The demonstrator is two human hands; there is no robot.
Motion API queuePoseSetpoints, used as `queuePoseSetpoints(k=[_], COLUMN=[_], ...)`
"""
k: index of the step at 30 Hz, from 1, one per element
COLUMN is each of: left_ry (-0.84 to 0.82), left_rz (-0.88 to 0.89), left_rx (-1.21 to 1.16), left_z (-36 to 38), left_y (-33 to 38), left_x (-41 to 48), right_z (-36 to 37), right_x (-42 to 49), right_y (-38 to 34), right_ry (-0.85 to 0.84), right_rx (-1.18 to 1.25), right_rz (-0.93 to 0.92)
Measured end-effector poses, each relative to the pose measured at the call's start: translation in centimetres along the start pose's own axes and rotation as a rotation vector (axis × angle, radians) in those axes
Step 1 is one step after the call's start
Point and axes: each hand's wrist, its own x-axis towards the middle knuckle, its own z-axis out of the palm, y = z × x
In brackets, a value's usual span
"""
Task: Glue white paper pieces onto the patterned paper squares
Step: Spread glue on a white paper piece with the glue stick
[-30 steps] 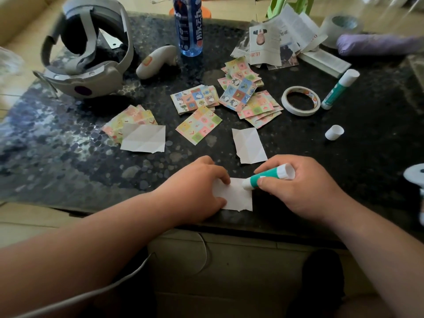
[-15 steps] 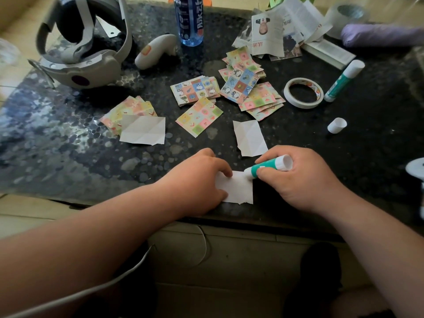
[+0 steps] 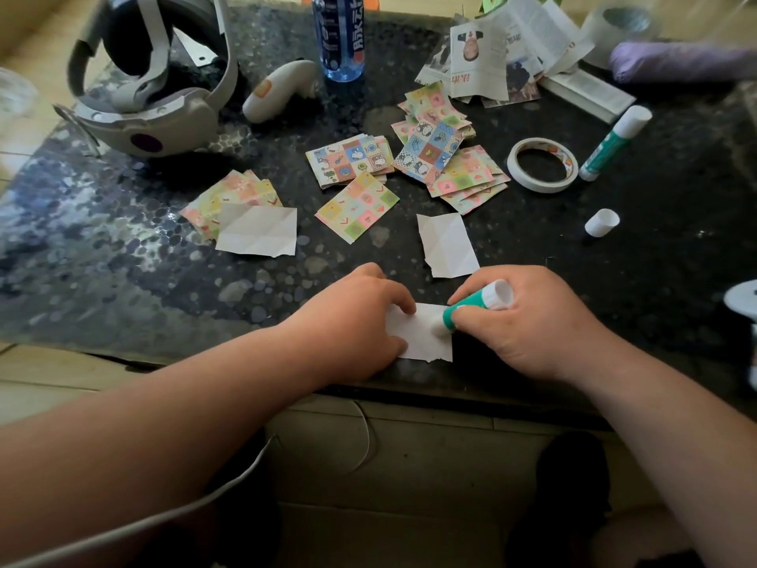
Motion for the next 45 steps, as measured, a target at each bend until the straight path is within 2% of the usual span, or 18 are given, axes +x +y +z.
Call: queuePoseSetpoints(k=[6, 10, 16, 21, 25, 31, 36, 45], left_ry=[0.003, -0.005, 0.002, 0.000, -0.002, 0.000, 0.001, 0.006], left_rz=[0.001, -0.004, -0.007, -0.004, -0.004, -0.002, -0.005, -0.002], left_rx=[-0.002, 0.002, 0.004, 0.004, 0.009, 0.009, 0.009, 0.016], left_z=[0.02, -0.01, -0.02, -0.02, -0.06, 0.00, 0.01, -0.03], left_y=[0.00, 0.04, 0.02, 0.01, 0.06, 0.02, 0.01, 0.20], left_x=[0.01, -0.07, 0.05, -0.03, 0.05, 0.04, 0.05, -0.13], right_z=[0.01, 0.07, 0.09, 0.06, 0.08, 0.07, -0.04, -0.46], right_x=[0.04, 0.01, -0.01, -0.14, -0.10, -0.24, -0.22, -0.40], right_y=[-0.11, -0.07, 0.07, -0.21, -0.08, -0.34, -0.24, -0.58], right_ry=[0.073, -0.029, 0.035, -0.062, 0.012, -0.067, -0.005, -0.107], right_rx=[0.002, -0.011, 0.045, -0.010, 0.015, -0.036, -0.007, -0.031], right_rz=[-0.024, -0.008, -0.017, -0.013, -0.009, -0.017, -0.013, -0.020])
